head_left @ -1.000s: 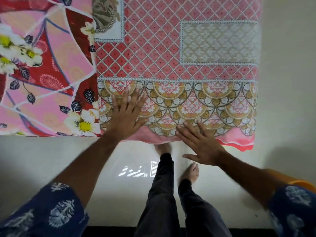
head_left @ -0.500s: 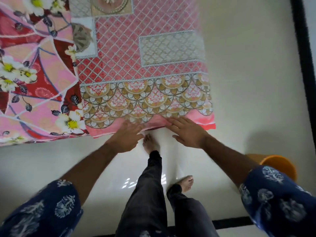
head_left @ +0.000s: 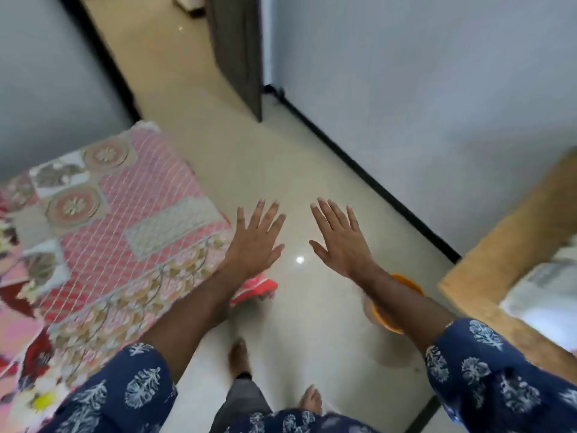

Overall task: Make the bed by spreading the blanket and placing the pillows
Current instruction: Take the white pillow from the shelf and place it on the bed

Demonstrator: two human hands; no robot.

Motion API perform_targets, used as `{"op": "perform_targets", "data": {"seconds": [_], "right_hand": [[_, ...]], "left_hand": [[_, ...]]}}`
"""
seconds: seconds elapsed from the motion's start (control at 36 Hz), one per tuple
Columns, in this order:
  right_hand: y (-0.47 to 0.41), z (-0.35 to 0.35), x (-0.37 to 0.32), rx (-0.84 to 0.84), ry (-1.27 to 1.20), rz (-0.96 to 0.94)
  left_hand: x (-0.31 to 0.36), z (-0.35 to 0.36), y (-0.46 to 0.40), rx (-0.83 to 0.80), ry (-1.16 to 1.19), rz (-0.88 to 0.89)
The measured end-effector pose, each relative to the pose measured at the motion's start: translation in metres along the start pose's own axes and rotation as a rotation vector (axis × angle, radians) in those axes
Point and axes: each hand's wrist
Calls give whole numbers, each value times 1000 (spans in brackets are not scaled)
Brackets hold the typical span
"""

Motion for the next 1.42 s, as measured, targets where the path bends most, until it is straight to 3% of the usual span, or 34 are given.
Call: {"op": "perform_targets", "data": {"seconds": [0.33, 0.67, 0.92, 1.08, 1.42], "right_hand": [[36, -144, 143, 248, 142, 516], [152, -225, 217, 398, 300, 1002], [249, -259, 311, 457, 241, 1275], [303, -260, 391, 441, 170, 1361], [352, -257, 524, 379, -211, 1568]], "left_hand": [[98, -135, -200, 243, 1, 453], [224, -195, -275, 251, 182, 893], [326, -226, -325, 227, 346, 956], [408, -241, -371, 202, 311, 966], [533, -246, -436, 29, 535, 850]]}}
Point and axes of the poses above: each hand's wrist, its own y-axis away from the middle knuckle, its own z-axis out of the palm, x = y × z, and after that the axes turned 12 degrees about z, right-handed
